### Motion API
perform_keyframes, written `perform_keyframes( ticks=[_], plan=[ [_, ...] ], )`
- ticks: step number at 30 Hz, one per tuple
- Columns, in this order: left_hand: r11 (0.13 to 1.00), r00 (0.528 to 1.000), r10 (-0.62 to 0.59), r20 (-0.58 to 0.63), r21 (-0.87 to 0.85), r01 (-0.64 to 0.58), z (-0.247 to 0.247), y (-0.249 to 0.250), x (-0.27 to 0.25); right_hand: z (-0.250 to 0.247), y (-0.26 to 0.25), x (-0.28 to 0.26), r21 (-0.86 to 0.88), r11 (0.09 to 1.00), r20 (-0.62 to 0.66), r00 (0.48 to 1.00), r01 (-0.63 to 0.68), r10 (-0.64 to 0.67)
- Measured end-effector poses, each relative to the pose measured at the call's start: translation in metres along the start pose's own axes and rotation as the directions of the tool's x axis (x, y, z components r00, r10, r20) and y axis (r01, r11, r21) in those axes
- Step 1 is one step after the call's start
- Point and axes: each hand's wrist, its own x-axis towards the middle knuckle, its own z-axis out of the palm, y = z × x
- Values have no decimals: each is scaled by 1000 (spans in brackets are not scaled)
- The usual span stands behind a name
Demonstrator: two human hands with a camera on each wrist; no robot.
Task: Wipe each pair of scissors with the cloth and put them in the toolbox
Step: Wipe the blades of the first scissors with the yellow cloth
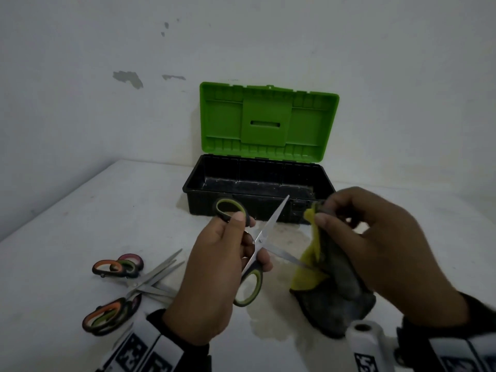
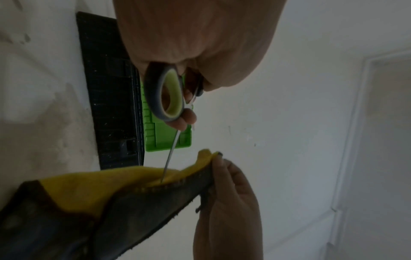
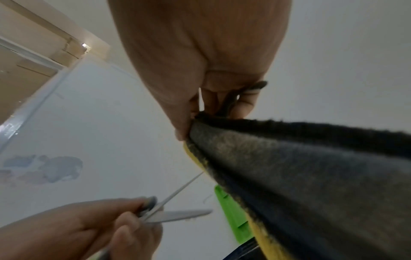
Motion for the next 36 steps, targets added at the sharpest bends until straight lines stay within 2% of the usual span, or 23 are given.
perform_keyframes(
  ticks=[3,6,9,11,14,17,21,26,31,34,36],
  plan=[
    [999,1000,1,8,36,-1,0,-2,-4,17,-12,-3,116,991,117,989,72,-86],
    [995,998,62,-2,81,-62,0,-3,-8,36,-15,-10,147,984,202,971,96,-125],
    [973,988,155,-24,179,-148,0,-3,-10,51,-18,-16,98,978,176,964,182,-198],
    [952,978,207,-33,239,-194,1,-2,-11,55,-20,-19,76,978,139,969,194,-203],
    [922,966,258,-16,304,-241,3,1,-14,57,-18,-19,77,988,67,988,131,-136],
    [911,967,254,-5,338,-238,4,3,-13,56,-14,-16,114,993,41,999,28,-33],
    [875,956,292,23,396,-277,4,5,-12,52,-21,-22,127,988,78,992,86,-96],
    [849,950,305,63,434,-301,4,6,-10,44,-9,-13,125,992,-19,999,-32,35],
    [830,942,322,96,450,-329,3,8,-10,47,-19,-22,156,988,57,998,-5,-4],
    [840,949,302,95,445,-312,4,8,-10,44,-8,-14,128,988,-41,995,-86,92],
    [841,949,302,90,443,-310,5,7,-9,44,-9,-13,128,987,-58,993,-98,106]
  ],
)
